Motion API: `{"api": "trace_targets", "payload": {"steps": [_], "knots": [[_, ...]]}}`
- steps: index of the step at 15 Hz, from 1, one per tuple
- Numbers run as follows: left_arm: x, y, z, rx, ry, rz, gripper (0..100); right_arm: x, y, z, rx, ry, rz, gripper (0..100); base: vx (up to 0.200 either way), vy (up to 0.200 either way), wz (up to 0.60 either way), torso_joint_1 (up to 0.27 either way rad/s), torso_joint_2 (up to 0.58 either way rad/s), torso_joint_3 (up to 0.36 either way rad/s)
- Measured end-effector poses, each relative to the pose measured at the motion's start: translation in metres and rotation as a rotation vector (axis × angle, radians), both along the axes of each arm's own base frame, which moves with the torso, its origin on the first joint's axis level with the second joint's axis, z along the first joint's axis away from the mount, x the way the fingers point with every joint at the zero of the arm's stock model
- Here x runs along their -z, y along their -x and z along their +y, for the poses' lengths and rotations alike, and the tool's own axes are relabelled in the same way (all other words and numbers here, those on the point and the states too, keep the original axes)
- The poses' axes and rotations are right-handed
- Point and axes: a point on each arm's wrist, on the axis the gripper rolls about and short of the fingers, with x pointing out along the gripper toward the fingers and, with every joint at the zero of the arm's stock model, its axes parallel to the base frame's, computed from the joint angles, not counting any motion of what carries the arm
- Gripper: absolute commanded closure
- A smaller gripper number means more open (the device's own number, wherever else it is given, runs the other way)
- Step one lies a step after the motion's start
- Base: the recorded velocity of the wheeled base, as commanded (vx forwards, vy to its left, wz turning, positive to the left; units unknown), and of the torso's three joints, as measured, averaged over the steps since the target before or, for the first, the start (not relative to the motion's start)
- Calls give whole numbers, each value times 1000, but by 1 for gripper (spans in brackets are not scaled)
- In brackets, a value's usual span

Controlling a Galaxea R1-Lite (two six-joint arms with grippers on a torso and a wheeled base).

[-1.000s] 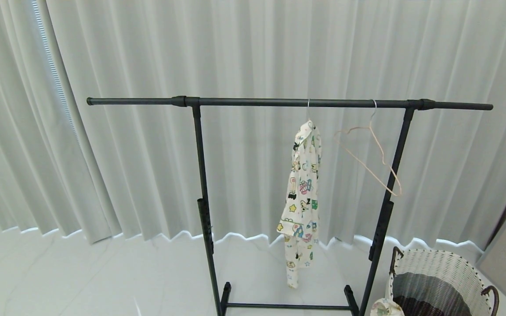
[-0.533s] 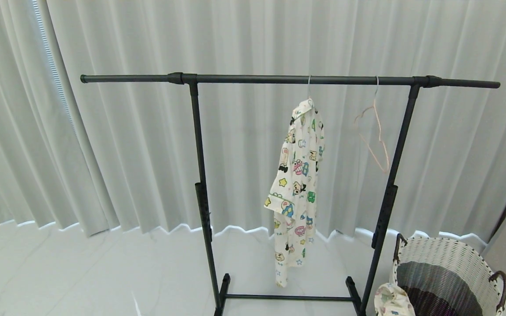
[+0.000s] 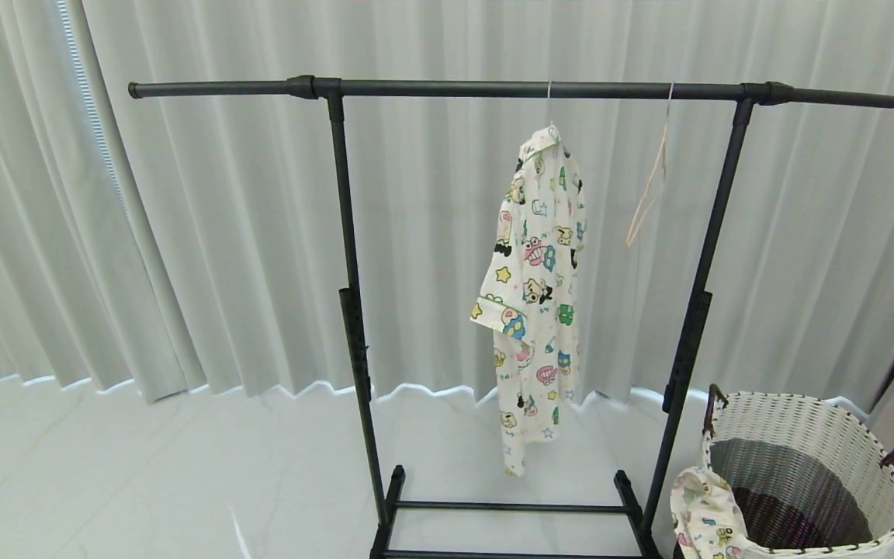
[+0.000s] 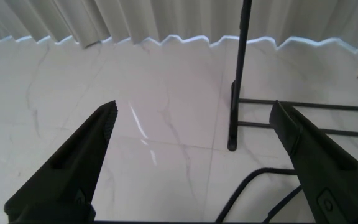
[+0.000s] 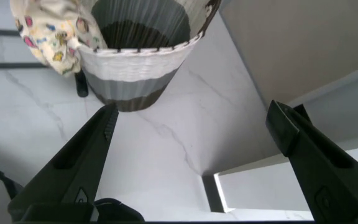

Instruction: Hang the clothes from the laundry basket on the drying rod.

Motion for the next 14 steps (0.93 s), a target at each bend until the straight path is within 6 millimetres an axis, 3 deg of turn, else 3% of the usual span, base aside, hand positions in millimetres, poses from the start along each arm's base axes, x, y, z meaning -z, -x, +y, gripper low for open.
{"api": "trace_targets", "payload": {"steps": [5,14], "knots": [[0,0,0,-1,3,4,0,0,0,0,-20,0,-1,0,0,0,0,-117,246,106],[0,-1,0,-2,3,6,0,0,0,1,-79,1,-1,0,200,0,0,-4,19,28]]}}
